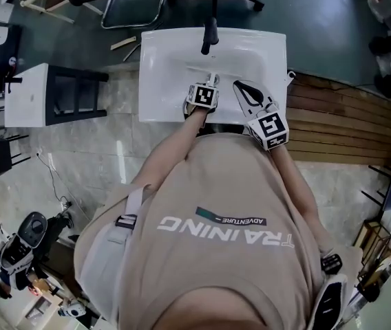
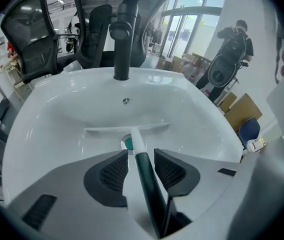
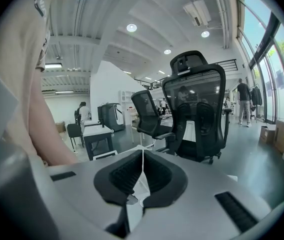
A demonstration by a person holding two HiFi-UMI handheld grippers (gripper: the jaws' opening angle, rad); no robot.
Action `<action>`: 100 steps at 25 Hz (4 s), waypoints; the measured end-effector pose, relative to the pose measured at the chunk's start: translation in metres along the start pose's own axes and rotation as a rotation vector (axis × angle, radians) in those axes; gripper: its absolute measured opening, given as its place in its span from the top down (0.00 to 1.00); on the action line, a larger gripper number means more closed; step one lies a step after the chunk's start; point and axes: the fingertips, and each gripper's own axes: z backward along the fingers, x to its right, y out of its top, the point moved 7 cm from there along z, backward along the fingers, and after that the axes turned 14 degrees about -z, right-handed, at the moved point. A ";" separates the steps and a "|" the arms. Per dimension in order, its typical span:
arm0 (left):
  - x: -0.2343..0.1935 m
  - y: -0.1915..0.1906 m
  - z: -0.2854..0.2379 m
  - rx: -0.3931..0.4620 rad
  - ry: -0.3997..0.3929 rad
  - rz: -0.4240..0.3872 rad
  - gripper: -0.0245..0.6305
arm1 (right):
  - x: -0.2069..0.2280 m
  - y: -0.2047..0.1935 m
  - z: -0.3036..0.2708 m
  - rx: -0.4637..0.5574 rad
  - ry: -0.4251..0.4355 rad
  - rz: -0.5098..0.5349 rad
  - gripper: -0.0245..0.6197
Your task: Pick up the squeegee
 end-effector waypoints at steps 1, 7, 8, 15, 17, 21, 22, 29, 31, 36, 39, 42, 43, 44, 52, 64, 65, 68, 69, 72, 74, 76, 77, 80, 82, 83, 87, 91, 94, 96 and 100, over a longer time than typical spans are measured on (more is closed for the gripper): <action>0.002 -0.006 -0.005 -0.042 -0.008 0.029 0.73 | 0.002 0.000 0.001 -0.001 0.002 0.001 0.91; 0.006 -0.011 -0.027 -0.177 -0.016 0.082 0.73 | 0.016 0.002 0.011 -0.005 -0.010 0.002 0.91; 0.005 -0.010 -0.030 -0.191 -0.019 0.092 0.73 | 0.018 0.001 0.013 -0.006 -0.014 -0.001 0.91; 0.005 -0.010 -0.044 -0.277 -0.026 0.126 0.79 | 0.032 -0.004 0.028 -0.007 -0.055 -0.012 0.91; 0.004 -0.010 -0.046 -0.295 -0.019 0.134 0.85 | 0.034 -0.005 0.032 -0.001 -0.058 -0.013 0.91; 0.006 -0.010 -0.047 -0.298 -0.023 0.146 0.86 | 0.038 -0.008 0.041 0.008 -0.076 -0.022 0.91; 0.006 -0.009 -0.047 -0.291 -0.025 0.143 0.86 | 0.040 -0.008 0.043 0.011 -0.081 -0.023 0.91; 0.014 -0.009 -0.032 -0.195 -0.037 0.065 0.86 | 0.041 -0.008 0.040 0.022 -0.066 -0.027 0.91; 0.015 -0.009 -0.025 -0.163 -0.030 0.052 0.86 | 0.039 -0.006 0.035 0.028 -0.053 -0.031 0.91; 0.001 -0.007 0.003 -0.031 0.032 -0.011 0.86 | 0.030 -0.001 0.019 0.049 -0.008 -0.066 0.91; -0.006 -0.015 0.019 0.009 0.037 0.015 0.86 | 0.028 -0.002 0.010 0.046 0.011 -0.060 0.91; -0.014 -0.020 0.038 0.061 0.044 -0.002 0.86 | 0.023 -0.002 0.000 0.050 0.023 -0.055 0.91; -0.015 -0.021 0.047 0.075 0.046 -0.009 0.86 | 0.021 -0.001 -0.004 0.053 0.027 -0.051 0.91; -0.016 -0.021 0.056 0.087 0.049 -0.011 0.86 | 0.020 0.000 -0.007 0.054 0.030 -0.047 0.91; -0.032 -0.021 0.093 0.193 0.081 -0.029 0.87 | 0.016 0.003 -0.018 0.039 0.011 -0.012 0.91; -0.051 0.023 0.161 0.433 0.203 -0.118 0.86 | 0.013 0.004 -0.011 0.051 -0.035 -0.013 0.91; -0.053 0.026 0.168 0.454 0.208 -0.115 0.86 | 0.013 0.007 -0.010 0.048 -0.047 -0.005 0.91; -0.058 0.034 0.191 0.509 0.225 -0.120 0.87 | 0.018 0.018 -0.006 0.048 -0.094 0.006 0.91; -0.059 0.037 0.199 0.526 0.229 -0.124 0.86 | 0.020 0.023 -0.005 0.053 -0.103 0.001 0.91; -0.063 0.051 0.220 0.581 0.245 -0.135 0.86 | 0.022 0.044 -0.001 0.080 -0.125 -0.001 0.91; -0.065 0.061 0.230 0.614 0.255 -0.147 0.86 | 0.022 0.058 0.000 0.100 -0.136 0.004 0.91; -0.066 0.072 0.237 0.643 0.259 -0.157 0.86 | 0.023 0.068 -0.001 0.108 -0.147 0.013 0.91; -0.065 0.077 0.240 0.657 0.261 -0.161 0.86 | 0.023 0.071 -0.002 0.108 -0.150 0.019 0.91; -0.061 0.095 0.246 0.695 0.267 -0.184 0.86 | 0.027 0.081 -0.003 0.109 -0.156 0.023 0.91; -0.056 0.106 0.252 0.722 0.273 -0.209 0.86 | 0.027 0.086 -0.003 0.111 -0.160 0.022 0.91; -0.054 0.110 0.256 0.739 0.276 -0.217 0.87 | 0.026 0.089 -0.004 0.114 -0.159 0.026 0.91; -0.048 0.129 0.274 0.813 0.284 -0.231 0.86 | 0.024 0.100 -0.008 0.127 -0.144 0.063 0.91; -0.042 0.144 0.291 0.867 0.285 -0.254 0.86 | 0.021 0.114 -0.006 0.150 -0.143 0.078 0.91; -0.040 0.153 0.301 0.902 0.268 -0.251 0.86 | 0.021 0.122 -0.007 0.157 -0.132 0.090 0.91; -0.037 0.156 0.305 0.917 0.267 -0.261 0.86 | 0.020 0.125 -0.006 0.162 -0.130 0.095 0.91; -0.030 0.162 0.316 0.947 0.264 -0.269 0.86 | 0.018 0.131 -0.003 0.171 -0.119 0.104 0.91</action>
